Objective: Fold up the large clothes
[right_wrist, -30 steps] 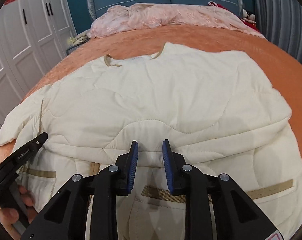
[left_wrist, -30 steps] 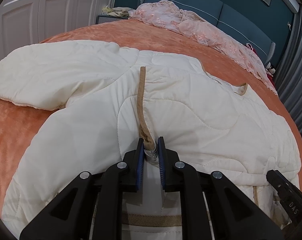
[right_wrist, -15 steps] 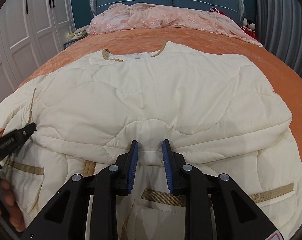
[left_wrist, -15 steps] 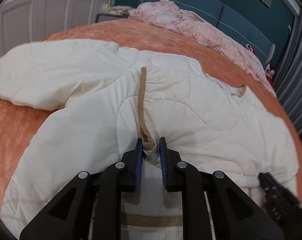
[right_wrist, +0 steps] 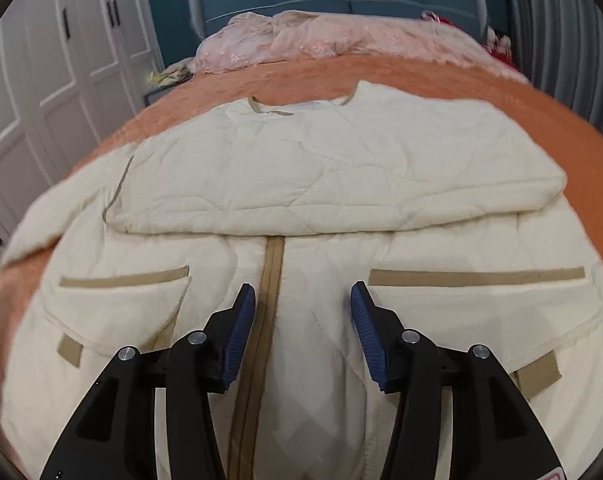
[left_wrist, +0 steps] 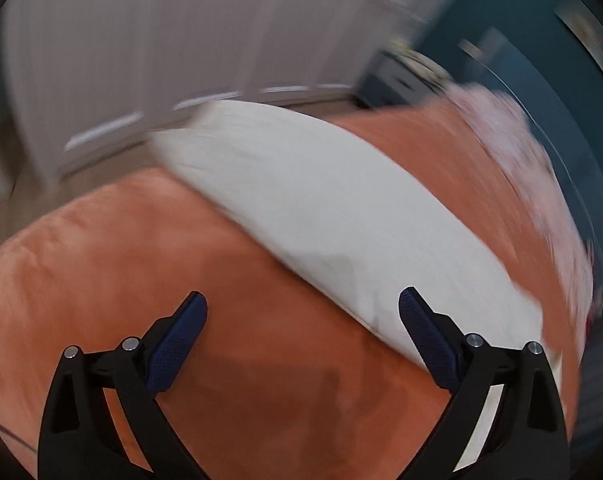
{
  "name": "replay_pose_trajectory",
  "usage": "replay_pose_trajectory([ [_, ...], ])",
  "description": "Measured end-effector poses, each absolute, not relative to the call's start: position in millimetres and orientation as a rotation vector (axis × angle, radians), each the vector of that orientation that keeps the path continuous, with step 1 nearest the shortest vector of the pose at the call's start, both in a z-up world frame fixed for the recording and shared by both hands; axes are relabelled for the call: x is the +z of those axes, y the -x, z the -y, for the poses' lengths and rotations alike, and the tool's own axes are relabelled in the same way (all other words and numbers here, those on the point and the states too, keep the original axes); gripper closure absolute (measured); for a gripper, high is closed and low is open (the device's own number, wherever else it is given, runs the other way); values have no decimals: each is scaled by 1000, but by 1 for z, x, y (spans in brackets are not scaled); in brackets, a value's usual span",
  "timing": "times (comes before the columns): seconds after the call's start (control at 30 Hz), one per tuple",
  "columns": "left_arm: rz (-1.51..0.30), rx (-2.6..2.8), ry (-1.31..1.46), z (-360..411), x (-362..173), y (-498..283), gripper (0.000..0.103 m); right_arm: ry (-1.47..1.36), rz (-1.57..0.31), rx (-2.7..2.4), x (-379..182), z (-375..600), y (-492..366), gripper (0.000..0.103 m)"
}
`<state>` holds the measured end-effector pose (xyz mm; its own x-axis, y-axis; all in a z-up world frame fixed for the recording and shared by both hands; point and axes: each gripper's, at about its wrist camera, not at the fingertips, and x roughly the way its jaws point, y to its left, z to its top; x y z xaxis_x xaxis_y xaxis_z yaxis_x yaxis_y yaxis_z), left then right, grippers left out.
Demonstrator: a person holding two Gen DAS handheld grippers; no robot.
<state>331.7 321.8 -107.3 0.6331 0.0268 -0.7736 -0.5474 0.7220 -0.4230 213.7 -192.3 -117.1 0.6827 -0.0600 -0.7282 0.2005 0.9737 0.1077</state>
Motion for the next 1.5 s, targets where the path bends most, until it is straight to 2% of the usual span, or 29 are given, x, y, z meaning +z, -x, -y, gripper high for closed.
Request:
replay_pose_trajectory([
  [0.13, -768, 376, 813, -354, -114, -335, 12, -191, -819, -141, -121, 194, -217, 50],
  [0.17, -768, 378, 803, -354, -114, -341, 17, -198, -822, -139, -122, 195, -218, 50],
  [0.23, -782, 350, 805, -350, -116, -353, 45, -193, -822, -143, -123, 194, -217, 49],
  [0.27, -804, 333, 811, -348, -118, -359, 66, -181, -821, -148, -124, 193, -218, 49],
  [0.3, -819, 335, 808, -346, -118, -364, 82, -171, -821, -152, -124, 191, -217, 48],
  [0.37, -806, 318, 758, -331, -106, -373, 95, -152, -823, -158, -125, 187, -218, 47],
  [0.4, -787, 305, 715, -319, -95, -375, 97, -149, -823, -159, -125, 186, -218, 46],
  [0.47, -735, 240, 651, -299, -65, -379, 97, -155, -820, -156, -125, 187, -217, 46],
  [0.6, -627, 38, 483, -209, 11, -380, 98, -184, -812, -142, -125, 192, -215, 46],
  [0.73, -570, -260, 343, -71, 71, -358, 98, -216, -797, -123, -122, 196, -213, 46],
  [0.87, -666, -459, 263, 38, 55, -331, 95, -272, -764, -95, -117, 202, -206, 44],
  [0.9, -703, -485, 249, 57, 43, -325, 93, -281, -754, -101, -114, 204, -203, 34],
  [0.93, -756, -520, 247, 76, 25, -319, 92, -292, -736, -116, -111, 206, -199, 29],
  [0.97, -795, -532, 257, 84, 12, -315, 79, -308, -715, -124, -108, 210, -193, 24],
  [1.0, -831, -537, 274, 87, 0, -312, 54, -337, -692, -129, -106, 215, -186, 21],
  [1.07, -850, -524, 348, 74, -18, -294, 35, -384, -678, -132, -105, 225, -178, 21],
  [1.17, -838, -465, 433, 33, -31, -293, 29, -446, -673, -145, -103, 241, -172, 21],
  [1.37, -889, -231, 565, -54, -65, -330, 30, -356, -603, -150, -67, 239, -188, 21],
  [1.5, -932, -147, 662, -85, -87, -355, 30, -291, -635, -95, -57, 226, -227, 21],
])
